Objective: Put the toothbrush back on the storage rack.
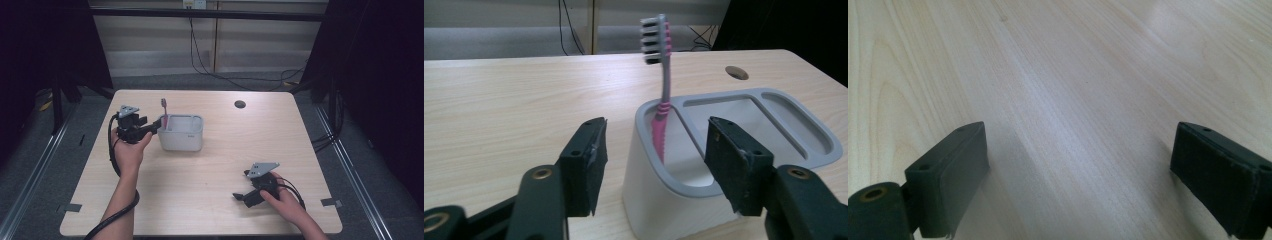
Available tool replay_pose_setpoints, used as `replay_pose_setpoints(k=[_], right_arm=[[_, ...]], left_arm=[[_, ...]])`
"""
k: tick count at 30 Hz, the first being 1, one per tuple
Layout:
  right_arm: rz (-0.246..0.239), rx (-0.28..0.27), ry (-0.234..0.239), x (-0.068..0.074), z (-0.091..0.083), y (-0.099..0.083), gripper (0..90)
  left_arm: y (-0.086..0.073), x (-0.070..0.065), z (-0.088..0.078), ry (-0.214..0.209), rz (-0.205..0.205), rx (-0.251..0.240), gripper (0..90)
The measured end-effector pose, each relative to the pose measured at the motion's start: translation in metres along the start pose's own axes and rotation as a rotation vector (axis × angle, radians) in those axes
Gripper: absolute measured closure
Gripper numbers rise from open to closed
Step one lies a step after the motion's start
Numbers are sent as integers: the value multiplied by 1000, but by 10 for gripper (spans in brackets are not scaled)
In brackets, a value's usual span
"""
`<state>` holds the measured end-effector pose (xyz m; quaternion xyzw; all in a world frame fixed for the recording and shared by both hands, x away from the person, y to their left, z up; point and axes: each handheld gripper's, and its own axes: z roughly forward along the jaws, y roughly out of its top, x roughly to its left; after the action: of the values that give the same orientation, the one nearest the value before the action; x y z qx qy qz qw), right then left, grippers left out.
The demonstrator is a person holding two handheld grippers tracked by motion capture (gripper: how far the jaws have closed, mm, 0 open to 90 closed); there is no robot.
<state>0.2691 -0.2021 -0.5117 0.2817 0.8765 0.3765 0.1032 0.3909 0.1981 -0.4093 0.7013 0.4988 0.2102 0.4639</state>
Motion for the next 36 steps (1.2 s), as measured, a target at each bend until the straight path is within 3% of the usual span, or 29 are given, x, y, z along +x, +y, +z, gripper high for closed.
replay_pose_setpoints(k=[16, 36], right_arm=[[0, 0, 0, 0, 0, 0, 78], [0, 0, 0, 0, 0, 0, 78]], left_arm=[[-6, 10, -10, -7, 1, 16, 347], [-27, 21, -17, -10, -2, 51, 333]])
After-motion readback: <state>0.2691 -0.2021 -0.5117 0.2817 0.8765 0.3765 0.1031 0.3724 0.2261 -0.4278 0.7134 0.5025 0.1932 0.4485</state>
